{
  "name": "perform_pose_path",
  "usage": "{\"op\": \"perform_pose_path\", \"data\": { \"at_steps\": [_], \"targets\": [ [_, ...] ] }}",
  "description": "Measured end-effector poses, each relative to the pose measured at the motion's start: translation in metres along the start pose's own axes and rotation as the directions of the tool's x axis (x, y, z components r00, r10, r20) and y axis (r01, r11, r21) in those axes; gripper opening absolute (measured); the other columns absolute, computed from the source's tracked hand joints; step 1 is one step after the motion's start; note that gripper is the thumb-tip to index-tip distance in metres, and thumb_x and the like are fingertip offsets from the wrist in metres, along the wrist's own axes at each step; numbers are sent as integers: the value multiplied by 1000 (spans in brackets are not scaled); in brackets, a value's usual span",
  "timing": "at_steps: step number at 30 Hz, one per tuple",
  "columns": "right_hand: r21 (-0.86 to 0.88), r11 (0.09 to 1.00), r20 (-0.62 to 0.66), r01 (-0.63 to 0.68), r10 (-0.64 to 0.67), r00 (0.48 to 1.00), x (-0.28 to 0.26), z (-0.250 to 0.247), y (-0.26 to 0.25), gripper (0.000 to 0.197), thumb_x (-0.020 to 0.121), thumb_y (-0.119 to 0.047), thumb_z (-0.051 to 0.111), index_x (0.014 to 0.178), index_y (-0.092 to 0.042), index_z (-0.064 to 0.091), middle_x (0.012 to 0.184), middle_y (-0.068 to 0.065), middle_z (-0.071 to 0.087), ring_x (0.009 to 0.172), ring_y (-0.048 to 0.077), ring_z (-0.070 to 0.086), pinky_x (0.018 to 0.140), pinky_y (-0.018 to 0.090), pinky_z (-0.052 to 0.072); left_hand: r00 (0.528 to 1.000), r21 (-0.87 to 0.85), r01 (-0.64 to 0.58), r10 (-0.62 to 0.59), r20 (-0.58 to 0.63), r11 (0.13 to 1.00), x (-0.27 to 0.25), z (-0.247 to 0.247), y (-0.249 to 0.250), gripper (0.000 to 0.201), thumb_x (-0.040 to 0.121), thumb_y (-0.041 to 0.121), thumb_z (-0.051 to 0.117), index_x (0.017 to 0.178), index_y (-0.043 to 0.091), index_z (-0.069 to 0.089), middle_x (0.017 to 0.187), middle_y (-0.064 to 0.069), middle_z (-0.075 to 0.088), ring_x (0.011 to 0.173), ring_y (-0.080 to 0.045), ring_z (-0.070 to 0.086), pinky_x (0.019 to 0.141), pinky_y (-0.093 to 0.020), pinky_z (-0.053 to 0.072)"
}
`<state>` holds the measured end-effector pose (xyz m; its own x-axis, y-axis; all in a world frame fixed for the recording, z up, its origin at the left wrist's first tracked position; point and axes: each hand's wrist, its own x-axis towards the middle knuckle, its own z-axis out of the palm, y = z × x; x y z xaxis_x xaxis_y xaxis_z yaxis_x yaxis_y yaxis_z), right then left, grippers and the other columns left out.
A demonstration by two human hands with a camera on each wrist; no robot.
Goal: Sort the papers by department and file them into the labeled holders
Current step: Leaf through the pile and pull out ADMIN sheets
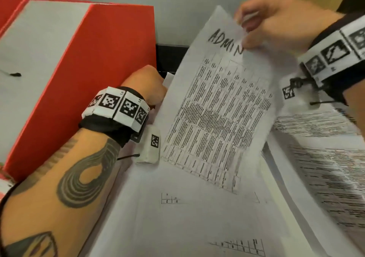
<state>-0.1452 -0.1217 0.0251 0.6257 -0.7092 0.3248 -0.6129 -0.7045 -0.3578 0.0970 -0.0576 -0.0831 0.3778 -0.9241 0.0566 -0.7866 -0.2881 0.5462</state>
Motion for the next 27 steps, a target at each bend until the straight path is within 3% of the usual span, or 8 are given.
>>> {"op": "perform_pose_path", "data": {
  "at_steps": [3, 7, 11, 14, 19, 21, 24, 27],
  "targets": [
    [-176, 984, 14, -24, 27, 1000, 10, 0, -7, 22, 87, -3, 70, 99, -20, 75, 100, 2, 77, 98, 27, 71, 90, 48, 58, 998, -3, -28, 28, 49, 1000, -8, -6, 6, 22, 89, 25, 79, 100, 7, 77, 91, -12, 76, 89, -32, 74, 85, -47, 62],
    [-141, 985, 171, -97, 121, 978, 20, 35, 0, 17, 86, -7, 76, 95, -20, 72, 99, 0, 77, 100, 24, 71, 92, 42, 57, 998, -48, -51, 52, 20, 998, -12, -12, 11, 30, 97, 31, 69, 95, 2, 76, 85, -15, 75, 78, -33, 73, 77, -39, 62],
    [-28, 994, 155, -108, 111, 982, 22, 79, 22, 14, 83, -1, 75, 94, -9, 75, 96, 12, 78, 91, 25, 73, 90, 46, 60, 996, -359, -21, 50, 69, 933, -13, -9, 10, 31, 103, 35, 59, 98, 12, 79, 93, -7, 80, 88, -27, 77, 84, -44, 64],
    [-24, 992, 169, -124, 126, 977, 22, 97, 34, 12, 80, -6, 78, 85, -16, 74, 94, 12, 76, 84, 23, 69, 88, 50, 59, 993, -498, -2, 61, 104, 867, -14, -7, 11, 30, 104, 37, 58, 101, 14, 78, 91, -2, 81, 86, -22, 78, 85, -43, 63],
    [114, 980, 168, -163, 143, 975, 15, 109, 40, 18, 75, -13, 87, 76, -22, 71, 99, 3, 79, 95, 23, 74, 92, 47, 59, 980, -323, -132, 172, 100, 937, -15, -3, 12, 24, 79, 24, 88, 102, 22, 79, 87, 8, 79, 86, -12, 76, 89, -38, 60],
    [264, 952, 137, -157, 124, 983, 8, 109, 41, 29, 74, -11, 91, 88, -16, 67, 93, 6, 79, 88, 22, 77, 86, 41, 62, 975, -298, -165, 201, 94, 940, -17, -3, 15, 28, 78, 21, 89, 104, 23, 78, 88, 9, 79, 88, -13, 75, 86, -35, 60],
    [422, 903, 149, -82, 20, 989, -10, 101, 51, 49, 71, 7, 88, 110, -12, 66, 89, 11, 79, 76, 14, 76, 71, 22, 59, 969, -365, -132, 198, 148, 921, -21, -12, 17, 14, 91, 28, 77, 105, 24, 75, 87, 5, 80, 79, -10, 77, 63, -22, 58],
    [416, 909, 231, -21, -83, 969, -26, 88, 65, 36, 72, 15, 81, 81, -20, 83, 88, 7, 80, 84, 15, 73, 82, 28, 58, 983, -354, -108, 153, 102, 929, -15, -21, 19, 13, 103, 27, 63, 106, 20, 73, 85, 4, 80, 77, -9, 77, 67, -24, 59]
  ]
}}
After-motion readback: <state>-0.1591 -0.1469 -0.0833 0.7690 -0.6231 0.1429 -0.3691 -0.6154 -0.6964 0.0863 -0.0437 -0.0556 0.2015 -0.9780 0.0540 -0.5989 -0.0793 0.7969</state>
